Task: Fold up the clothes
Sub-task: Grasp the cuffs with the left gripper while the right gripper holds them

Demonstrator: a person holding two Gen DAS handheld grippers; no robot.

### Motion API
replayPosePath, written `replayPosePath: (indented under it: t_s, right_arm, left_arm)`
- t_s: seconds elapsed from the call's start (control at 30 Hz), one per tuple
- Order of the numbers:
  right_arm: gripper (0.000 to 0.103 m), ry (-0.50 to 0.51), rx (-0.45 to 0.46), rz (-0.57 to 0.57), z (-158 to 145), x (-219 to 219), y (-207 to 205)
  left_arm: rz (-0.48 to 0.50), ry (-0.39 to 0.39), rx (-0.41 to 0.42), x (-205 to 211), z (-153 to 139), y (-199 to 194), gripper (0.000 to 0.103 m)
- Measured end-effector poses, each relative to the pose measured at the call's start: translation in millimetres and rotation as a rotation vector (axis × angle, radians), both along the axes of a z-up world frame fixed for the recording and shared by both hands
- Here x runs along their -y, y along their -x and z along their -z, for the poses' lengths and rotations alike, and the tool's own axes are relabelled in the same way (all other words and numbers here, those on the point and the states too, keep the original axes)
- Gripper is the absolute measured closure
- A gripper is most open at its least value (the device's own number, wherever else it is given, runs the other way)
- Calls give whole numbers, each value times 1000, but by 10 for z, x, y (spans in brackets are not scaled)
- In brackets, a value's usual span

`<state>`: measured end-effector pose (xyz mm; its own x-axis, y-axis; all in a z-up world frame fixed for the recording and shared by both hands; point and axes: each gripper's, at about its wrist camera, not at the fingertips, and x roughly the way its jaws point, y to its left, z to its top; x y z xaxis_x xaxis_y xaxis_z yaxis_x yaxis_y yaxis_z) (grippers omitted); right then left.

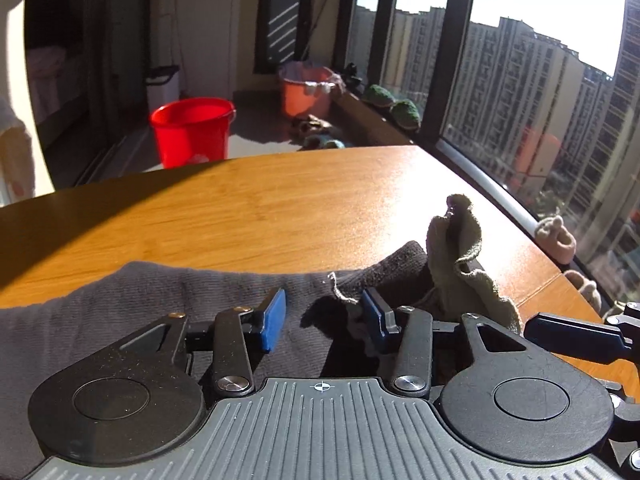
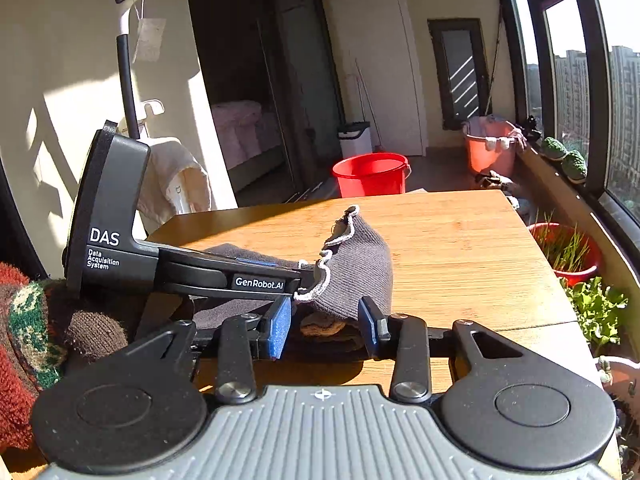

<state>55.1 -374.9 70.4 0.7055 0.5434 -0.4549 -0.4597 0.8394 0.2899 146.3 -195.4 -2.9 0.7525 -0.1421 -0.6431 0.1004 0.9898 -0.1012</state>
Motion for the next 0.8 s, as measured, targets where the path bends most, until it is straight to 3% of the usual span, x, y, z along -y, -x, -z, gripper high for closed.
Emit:
replayPosePath:
  t_s: [0.13, 0.37, 0.43, 0.47, 0.53, 0.63, 0.73, 0.8]
  right_arm:
    - [62, -86, -80, 103, 156, 181, -235]
    - [62, 3, -62, 238, 278, 198, -350]
    - [71, 11, -77, 250, 300, 247, -344]
    - [94, 21, -77, 236, 300, 243, -339]
    - [93, 49, -28, 198, 235, 166, -265]
    - [93, 170, 151, 58, 15, -194, -33]
    - [93, 416, 288, -70, -8, -693, 191]
    - [93, 582, 358, -142, 70, -1011, 307]
  left_arm:
    - [1, 15, -8, -23, -9, -23, 54]
    - [9, 26, -8, -57, 17, -12, 54]
    - [11, 32, -6, -66, 25, -4, 54]
    - [11, 35, -5, -77, 25, 5, 54]
    - [12, 39, -4, -92, 28, 19, 54]
    - [16, 71, -15, -149, 18, 0, 52]
    - [-22, 126, -29, -285, -73, 3, 51]
    - [-52, 156, 11, -398, -213, 63, 50]
